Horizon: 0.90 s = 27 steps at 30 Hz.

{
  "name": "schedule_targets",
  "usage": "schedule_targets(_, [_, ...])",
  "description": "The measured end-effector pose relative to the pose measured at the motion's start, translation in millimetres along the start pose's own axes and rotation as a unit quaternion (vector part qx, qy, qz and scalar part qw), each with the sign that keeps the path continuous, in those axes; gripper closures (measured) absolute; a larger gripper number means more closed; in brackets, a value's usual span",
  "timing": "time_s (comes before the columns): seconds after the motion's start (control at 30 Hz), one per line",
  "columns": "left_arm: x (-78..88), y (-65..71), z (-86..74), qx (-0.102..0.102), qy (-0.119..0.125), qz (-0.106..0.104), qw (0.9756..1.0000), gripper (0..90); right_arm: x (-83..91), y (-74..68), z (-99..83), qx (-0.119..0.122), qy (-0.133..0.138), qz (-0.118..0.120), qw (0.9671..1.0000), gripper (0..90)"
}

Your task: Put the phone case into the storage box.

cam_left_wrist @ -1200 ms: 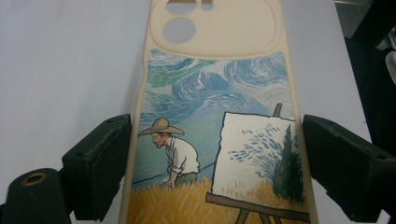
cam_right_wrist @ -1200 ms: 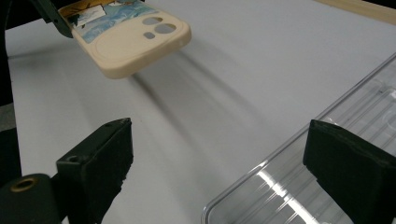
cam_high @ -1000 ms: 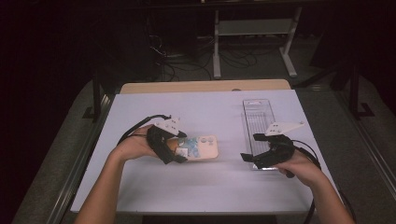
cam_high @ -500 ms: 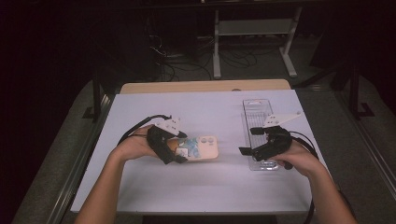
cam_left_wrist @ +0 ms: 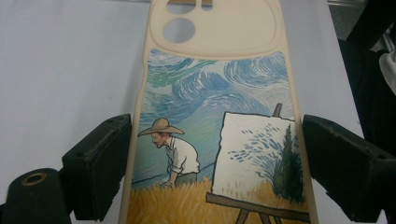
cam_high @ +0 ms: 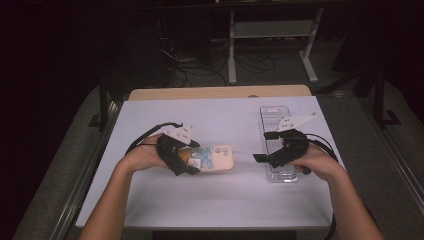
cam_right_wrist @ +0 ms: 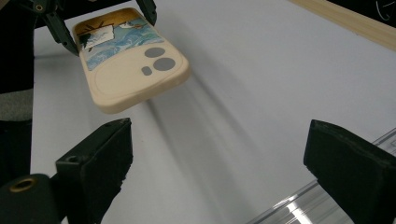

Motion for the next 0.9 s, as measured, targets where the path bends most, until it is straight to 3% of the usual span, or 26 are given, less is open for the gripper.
schedule_targets(0.2, [-0.1,0.4,1.0,-0.002,-0.001,-0.001,1.0,11.2,0.5,1.7,6.8,0.01,-0.001,0.004,0.9999,7.6])
schedule_targets(0.63, [-0.4,1.5,2.8,-0.012,-0.004,-0.003,0.9999,11.2,-4.5,-0.6,25.0,0.031,-0.034,0.033,0.9984,7.5])
schedule_targets(0.9, [-1.3,1.8,3.8,-0.02,0.0,-0.003,0.9998,11.2,-7.2,-1.3,34.9,0.047,-0.057,0.038,0.9965,6.0])
Point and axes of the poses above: each handheld gripper's, and its own axes: x roughly backward along the jaws, z roughly out of its top, y roughly to its right, the point moved 1 cm from there along -x, roughly forward along the jaws, and after that the axes turned 13 degrees about z, right-handed, at the moved point
